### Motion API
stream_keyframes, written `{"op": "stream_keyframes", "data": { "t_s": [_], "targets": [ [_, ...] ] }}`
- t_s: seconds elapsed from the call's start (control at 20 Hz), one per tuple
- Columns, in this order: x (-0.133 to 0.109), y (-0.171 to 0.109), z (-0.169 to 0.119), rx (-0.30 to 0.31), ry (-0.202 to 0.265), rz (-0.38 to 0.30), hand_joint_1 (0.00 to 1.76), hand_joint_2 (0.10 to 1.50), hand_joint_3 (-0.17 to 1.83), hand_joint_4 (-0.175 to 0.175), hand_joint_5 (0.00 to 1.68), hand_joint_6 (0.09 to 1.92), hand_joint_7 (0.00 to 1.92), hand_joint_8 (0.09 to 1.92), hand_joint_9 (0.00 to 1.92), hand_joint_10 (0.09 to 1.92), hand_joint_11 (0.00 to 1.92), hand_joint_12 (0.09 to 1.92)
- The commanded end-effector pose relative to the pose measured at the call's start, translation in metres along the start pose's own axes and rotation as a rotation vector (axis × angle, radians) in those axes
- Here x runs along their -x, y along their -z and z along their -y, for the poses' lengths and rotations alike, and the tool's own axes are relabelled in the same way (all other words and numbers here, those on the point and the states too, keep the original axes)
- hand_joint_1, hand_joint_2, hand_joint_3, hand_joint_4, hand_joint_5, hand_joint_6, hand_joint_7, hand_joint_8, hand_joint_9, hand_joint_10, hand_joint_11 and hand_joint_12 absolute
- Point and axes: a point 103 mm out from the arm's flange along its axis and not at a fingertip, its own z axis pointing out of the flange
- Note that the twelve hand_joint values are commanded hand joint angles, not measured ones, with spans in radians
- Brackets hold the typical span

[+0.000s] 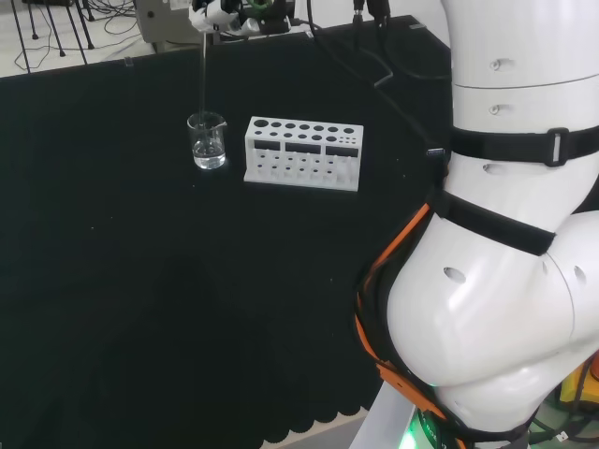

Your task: Stir in the beaker to the left of the white test tube rack with the glass rod.

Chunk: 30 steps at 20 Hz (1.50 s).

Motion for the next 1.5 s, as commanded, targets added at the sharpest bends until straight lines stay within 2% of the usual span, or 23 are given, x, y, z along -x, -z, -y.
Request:
{"op": "stream_keyframes", "data": {
  "t_s": [0.05,0.55,0.95,1.15,1.5],
  "targets": [
    [0.01,-0.015,-0.009,-0.027,0.003,-0.015,1.31,1.09,-0.16,-0.175,1.3,0.14,1.24,0.89,1.74,0.51,1.63,0.8],
    [0.034,-0.038,-0.014,-0.084,-0.024,-0.037,1.31,1.09,-0.15,-0.175,1.31,0.13,1.24,0.89,1.74,0.51,1.63,0.81],
    [0.039,-0.041,-0.011,-0.09,-0.028,-0.047,1.31,1.08,-0.15,-0.175,1.31,0.13,1.24,0.9,1.74,0.51,1.63,0.81],
    [0.03,-0.035,-0.004,-0.086,-0.032,-0.042,1.31,1.08,-0.15,-0.175,1.31,0.13,1.23,0.9,1.75,0.51,1.63,0.81],
    [-0.004,-0.038,-0.003,-0.087,0.011,-0.033,1.31,1.08,-0.15,-0.175,1.31,0.13,1.23,0.9,1.75,0.51,1.63,0.81]
  ]
}}
